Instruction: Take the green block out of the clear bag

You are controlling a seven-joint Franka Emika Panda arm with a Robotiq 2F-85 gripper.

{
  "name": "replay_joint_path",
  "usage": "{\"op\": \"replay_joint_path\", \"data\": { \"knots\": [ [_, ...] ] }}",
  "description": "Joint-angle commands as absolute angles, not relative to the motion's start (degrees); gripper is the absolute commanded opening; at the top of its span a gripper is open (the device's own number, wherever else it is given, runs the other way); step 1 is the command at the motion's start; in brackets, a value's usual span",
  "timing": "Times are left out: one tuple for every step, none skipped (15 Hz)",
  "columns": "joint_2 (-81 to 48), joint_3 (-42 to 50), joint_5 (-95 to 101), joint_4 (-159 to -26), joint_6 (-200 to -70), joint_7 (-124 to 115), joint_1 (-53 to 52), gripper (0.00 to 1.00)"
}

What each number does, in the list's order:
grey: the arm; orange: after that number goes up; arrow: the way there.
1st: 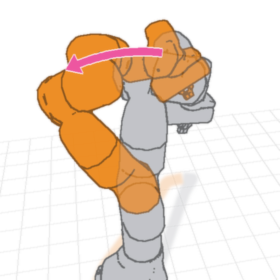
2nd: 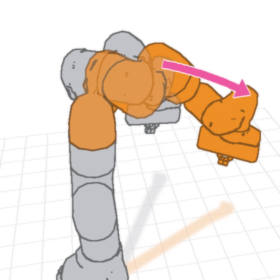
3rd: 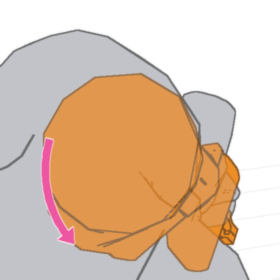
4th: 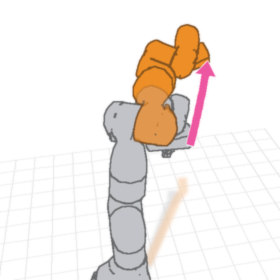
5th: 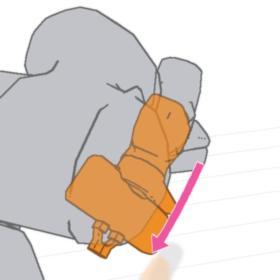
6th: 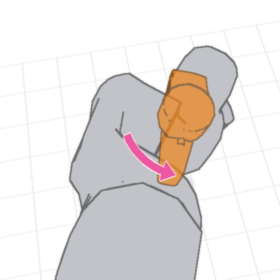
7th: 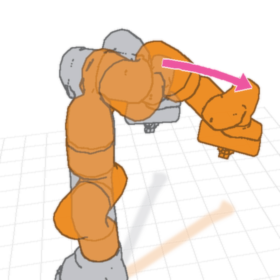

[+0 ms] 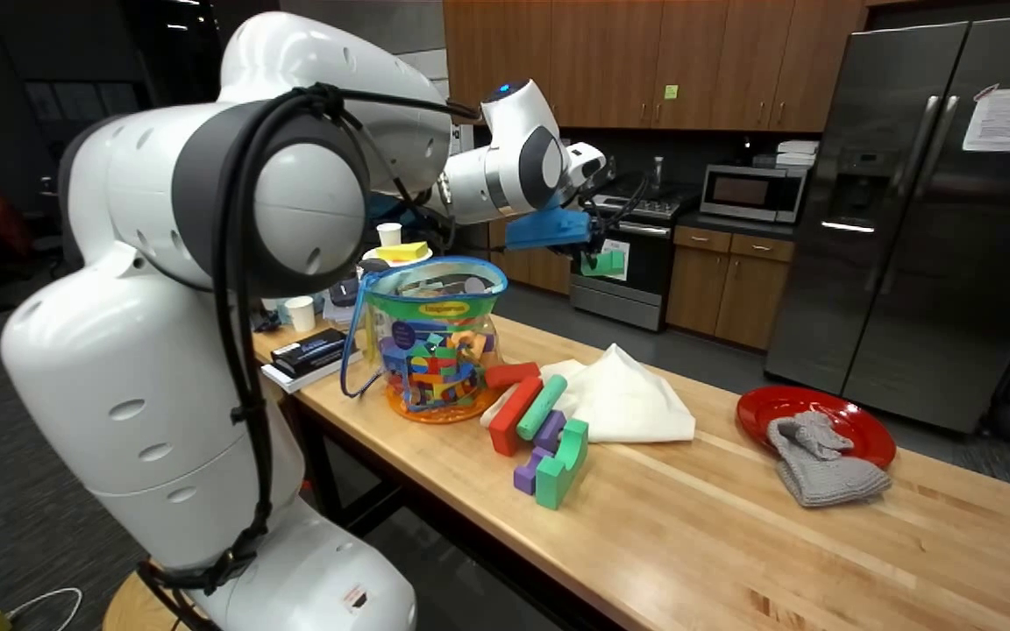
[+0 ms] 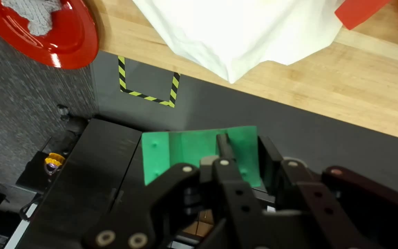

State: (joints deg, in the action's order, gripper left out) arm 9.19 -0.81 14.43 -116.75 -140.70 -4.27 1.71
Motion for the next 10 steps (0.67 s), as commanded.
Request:
{"op": "replay_joint_path", "data": {
  "knots": [
    [9.15, -0.73, 17.00, -117.36, -144.81, -6.03, 2.81, 0.06],
    [9.02, -0.73, 17.51, -117.10, -145.56, -6.27, 3.07, 0.06],
    [8.88, -0.78, 17.74, -116.53, -144.77, -6.15, 3.13, 0.06],
    [9.03, -0.69, 16.77, -116.00, -142.65, -4.63, 2.86, 0.06],
    [9.20, -0.61, 15.76, -115.69, -141.15, -3.48, 2.57, 0.06],
    [9.28, -0.57, 14.89, -115.16, -139.33, -2.34, 2.26, 0.06],
    [9.45, -0.48, 14.04, -114.79, -137.26, -0.92, 1.96, 0.06],
    [9.48, -0.38, 13.04, -114.29, -134.95, 0.82, 1.63, 0.06],
    [9.59, -0.28, 11.71, -113.94, -132.58, 2.69, 1.20, 0.06],
    [9.85, -0.13, 9.83, -113.69, -129.94, 5.10, 0.71, 0.06]
  ]
}}
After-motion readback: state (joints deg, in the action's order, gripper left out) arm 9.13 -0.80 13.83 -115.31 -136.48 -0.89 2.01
